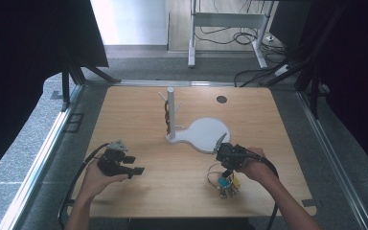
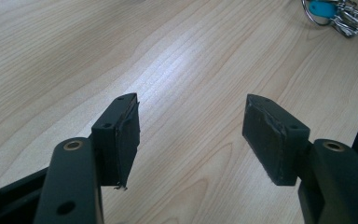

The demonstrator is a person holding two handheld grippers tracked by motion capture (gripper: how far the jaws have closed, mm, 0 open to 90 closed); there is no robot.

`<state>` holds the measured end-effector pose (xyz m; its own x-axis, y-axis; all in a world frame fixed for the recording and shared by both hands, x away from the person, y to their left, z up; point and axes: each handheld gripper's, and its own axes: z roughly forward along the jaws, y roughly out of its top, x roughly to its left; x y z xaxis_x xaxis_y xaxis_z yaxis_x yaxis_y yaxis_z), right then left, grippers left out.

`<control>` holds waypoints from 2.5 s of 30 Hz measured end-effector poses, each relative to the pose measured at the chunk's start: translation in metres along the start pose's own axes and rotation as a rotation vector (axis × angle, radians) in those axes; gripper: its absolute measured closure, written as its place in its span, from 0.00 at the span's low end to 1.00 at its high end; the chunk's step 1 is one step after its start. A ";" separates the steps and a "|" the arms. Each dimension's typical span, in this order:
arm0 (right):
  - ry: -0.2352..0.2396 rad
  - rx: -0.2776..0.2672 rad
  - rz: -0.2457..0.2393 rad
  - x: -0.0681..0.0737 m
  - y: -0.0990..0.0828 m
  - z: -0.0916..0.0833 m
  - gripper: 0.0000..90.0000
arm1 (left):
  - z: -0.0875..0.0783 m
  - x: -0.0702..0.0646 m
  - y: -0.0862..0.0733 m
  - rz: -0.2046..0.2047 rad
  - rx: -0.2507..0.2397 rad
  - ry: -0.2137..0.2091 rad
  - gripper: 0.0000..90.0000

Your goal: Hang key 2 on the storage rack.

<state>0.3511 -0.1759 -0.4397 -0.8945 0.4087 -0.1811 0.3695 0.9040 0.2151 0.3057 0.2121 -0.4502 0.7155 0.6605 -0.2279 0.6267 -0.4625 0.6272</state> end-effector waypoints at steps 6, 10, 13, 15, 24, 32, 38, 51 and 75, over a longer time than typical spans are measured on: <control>-0.094 -0.047 -0.017 -0.002 0.003 -0.020 0.98 | -0.001 0.002 -0.001 -0.003 -0.009 -0.002 0.42; -0.140 -0.070 -0.015 -0.006 0.005 -0.033 0.98 | -0.003 0.003 -0.001 -0.011 -0.013 -0.005 0.42; -0.160 -0.081 -0.011 -0.008 0.007 -0.040 0.98 | -0.003 0.003 -0.001 -0.015 -0.017 -0.005 0.42; -0.170 -0.093 -0.009 -0.010 0.008 -0.045 0.98 | -0.003 0.004 -0.001 -0.016 -0.018 -0.006 0.42; -0.179 -0.140 0.011 -0.020 0.013 -0.064 0.98 | -0.003 0.005 -0.001 -0.019 -0.021 -0.008 0.42; -0.145 -0.184 0.037 -0.033 0.021 -0.073 0.98 | -0.003 0.007 -0.002 -0.018 -0.017 -0.008 0.42; -0.144 -0.200 0.034 -0.040 0.027 -0.076 0.98 | -0.002 0.009 -0.002 -0.023 -0.015 -0.009 0.42; -0.185 -0.235 0.049 -0.054 0.044 -0.090 0.98 | -0.003 0.011 -0.003 -0.029 -0.023 -0.012 0.42; -0.239 -0.256 0.050 -0.086 0.097 -0.103 0.98 | -0.010 0.017 -0.007 -0.047 -0.048 -0.014 0.42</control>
<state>0.4379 -0.1364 -0.3040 -0.7817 0.4969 -0.3768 0.3094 0.8336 0.4576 0.3104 0.2320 -0.4505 0.6901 0.6724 -0.2677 0.6442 -0.4022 0.6506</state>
